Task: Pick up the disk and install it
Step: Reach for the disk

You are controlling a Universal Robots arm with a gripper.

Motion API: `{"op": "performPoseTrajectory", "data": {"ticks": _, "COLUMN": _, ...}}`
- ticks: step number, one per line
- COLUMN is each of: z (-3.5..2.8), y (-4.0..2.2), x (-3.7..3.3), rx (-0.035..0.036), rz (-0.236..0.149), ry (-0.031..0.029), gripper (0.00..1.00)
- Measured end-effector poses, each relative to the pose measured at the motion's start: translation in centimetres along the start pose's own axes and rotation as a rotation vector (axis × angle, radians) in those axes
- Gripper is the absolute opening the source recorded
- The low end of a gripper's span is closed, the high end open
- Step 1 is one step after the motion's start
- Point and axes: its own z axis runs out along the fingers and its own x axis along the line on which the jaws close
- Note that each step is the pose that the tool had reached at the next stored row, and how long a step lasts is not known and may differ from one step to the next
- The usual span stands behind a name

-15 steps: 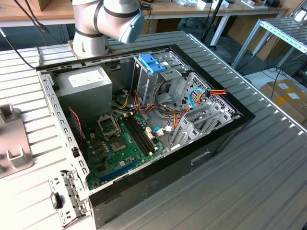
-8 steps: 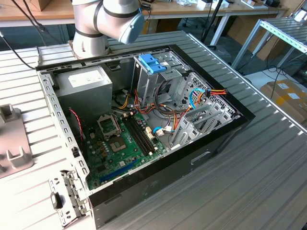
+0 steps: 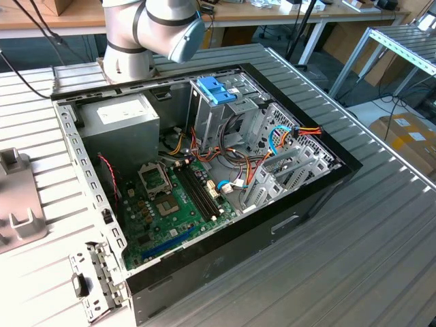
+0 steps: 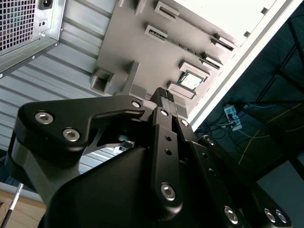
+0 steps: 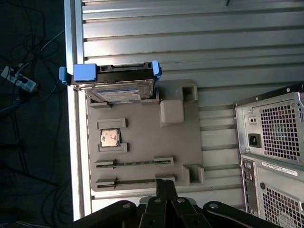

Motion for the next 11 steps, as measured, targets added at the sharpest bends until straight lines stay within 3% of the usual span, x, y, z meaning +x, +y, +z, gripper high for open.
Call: {"op": "performPoseTrajectory", "data": {"ticks": 11, "z": -0.03, "y": -0.08, "x": 1.05, "rx": -0.0023, "rz": 0.0, "ry": 0.0002, "gripper": 0.11}}
